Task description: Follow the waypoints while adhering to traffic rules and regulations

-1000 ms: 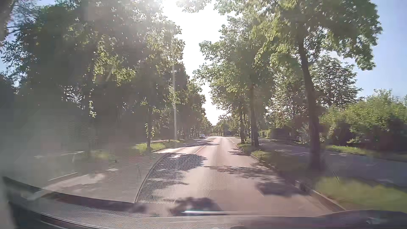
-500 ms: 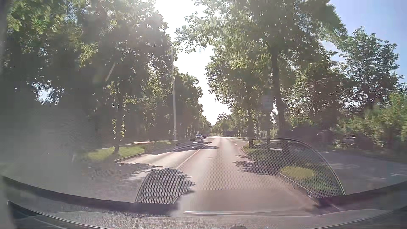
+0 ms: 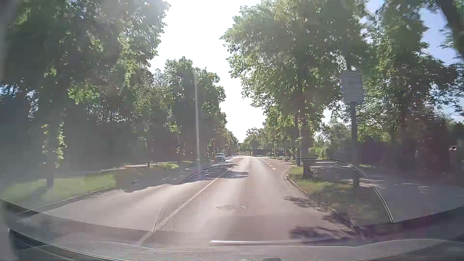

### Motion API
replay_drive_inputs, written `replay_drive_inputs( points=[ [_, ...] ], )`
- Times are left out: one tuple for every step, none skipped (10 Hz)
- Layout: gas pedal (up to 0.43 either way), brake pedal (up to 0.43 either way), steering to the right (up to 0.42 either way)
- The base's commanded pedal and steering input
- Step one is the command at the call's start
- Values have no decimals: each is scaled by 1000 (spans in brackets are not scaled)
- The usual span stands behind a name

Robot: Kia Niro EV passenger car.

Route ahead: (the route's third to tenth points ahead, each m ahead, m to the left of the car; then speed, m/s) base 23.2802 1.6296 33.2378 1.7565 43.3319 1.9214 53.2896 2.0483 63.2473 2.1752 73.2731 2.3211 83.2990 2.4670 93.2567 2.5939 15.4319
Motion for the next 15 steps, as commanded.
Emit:
replay_drive_inputs(
  points=[
    [177,12,3],
    [177,12,3],
    [177,12,3],
    [177,12,3],
    [189,12,3],
    [189,12,3],
    [189,12,3],
    [189,12,3],
    [189,12,3],
    [197,12,3],
    [197,6,3],
    [197,12,3],
    [197,12,3],
    [197,6,3],
    [197,12,3]
  ],
)
